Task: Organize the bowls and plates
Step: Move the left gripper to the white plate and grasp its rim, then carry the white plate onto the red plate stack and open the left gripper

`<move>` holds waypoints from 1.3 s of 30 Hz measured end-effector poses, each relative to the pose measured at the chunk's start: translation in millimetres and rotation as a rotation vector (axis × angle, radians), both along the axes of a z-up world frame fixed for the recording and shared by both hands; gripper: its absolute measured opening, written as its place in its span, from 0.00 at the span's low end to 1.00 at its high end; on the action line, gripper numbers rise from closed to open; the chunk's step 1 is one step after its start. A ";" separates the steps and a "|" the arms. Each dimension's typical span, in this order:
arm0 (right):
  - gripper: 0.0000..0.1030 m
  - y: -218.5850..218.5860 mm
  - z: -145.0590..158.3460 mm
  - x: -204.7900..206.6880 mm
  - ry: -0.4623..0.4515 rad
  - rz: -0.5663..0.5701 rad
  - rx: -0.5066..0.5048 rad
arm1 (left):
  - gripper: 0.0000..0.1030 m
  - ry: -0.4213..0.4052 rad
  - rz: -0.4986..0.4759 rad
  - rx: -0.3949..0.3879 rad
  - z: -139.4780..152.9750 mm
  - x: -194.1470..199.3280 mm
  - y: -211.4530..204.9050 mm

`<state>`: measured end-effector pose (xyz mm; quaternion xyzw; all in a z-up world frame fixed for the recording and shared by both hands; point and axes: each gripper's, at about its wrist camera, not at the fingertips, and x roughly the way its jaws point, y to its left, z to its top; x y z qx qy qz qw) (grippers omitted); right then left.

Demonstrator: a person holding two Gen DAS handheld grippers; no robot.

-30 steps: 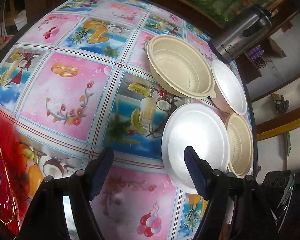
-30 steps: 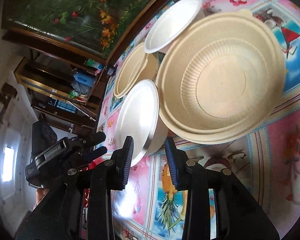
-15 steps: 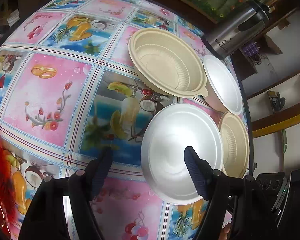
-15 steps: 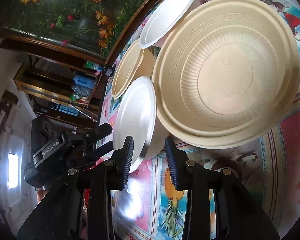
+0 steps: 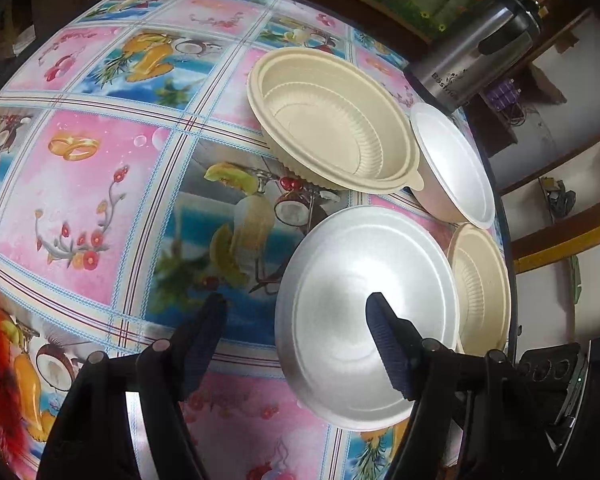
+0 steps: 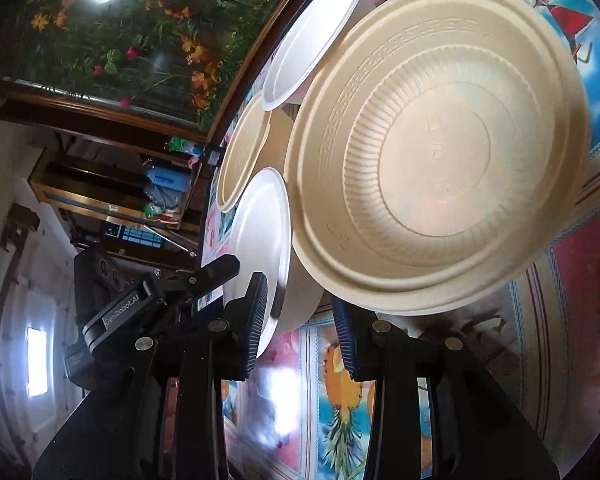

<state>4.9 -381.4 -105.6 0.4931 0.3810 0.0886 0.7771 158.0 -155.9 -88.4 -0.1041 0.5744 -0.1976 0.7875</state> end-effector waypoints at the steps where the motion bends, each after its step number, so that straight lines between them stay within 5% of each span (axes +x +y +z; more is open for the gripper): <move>1: 0.32 0.9 0.0 -0.3 0.000 0.000 0.004 | 0.68 -0.001 0.000 -0.001 -0.4 -0.3 0.0; 6: 0.32 3.0 -1.6 2.7 0.005 -0.015 0.022 | 0.64 -0.002 0.002 -0.006 -2.4 -1.8 -0.5; 15: 0.32 2.1 0.8 1.1 -0.010 -0.044 0.011 | 0.41 -0.017 0.026 -0.006 -3.2 -1.4 5.4; 21: 0.17 4.3 2.9 2.3 -0.012 -0.047 -0.029 | 0.16 -0.011 0.013 -0.008 -7.9 -2.9 5.1; 39: 0.13 19.2 11.2 3.5 -0.064 -0.009 -0.067 | 0.08 -0.052 0.027 0.002 2.0 -16.2 22.3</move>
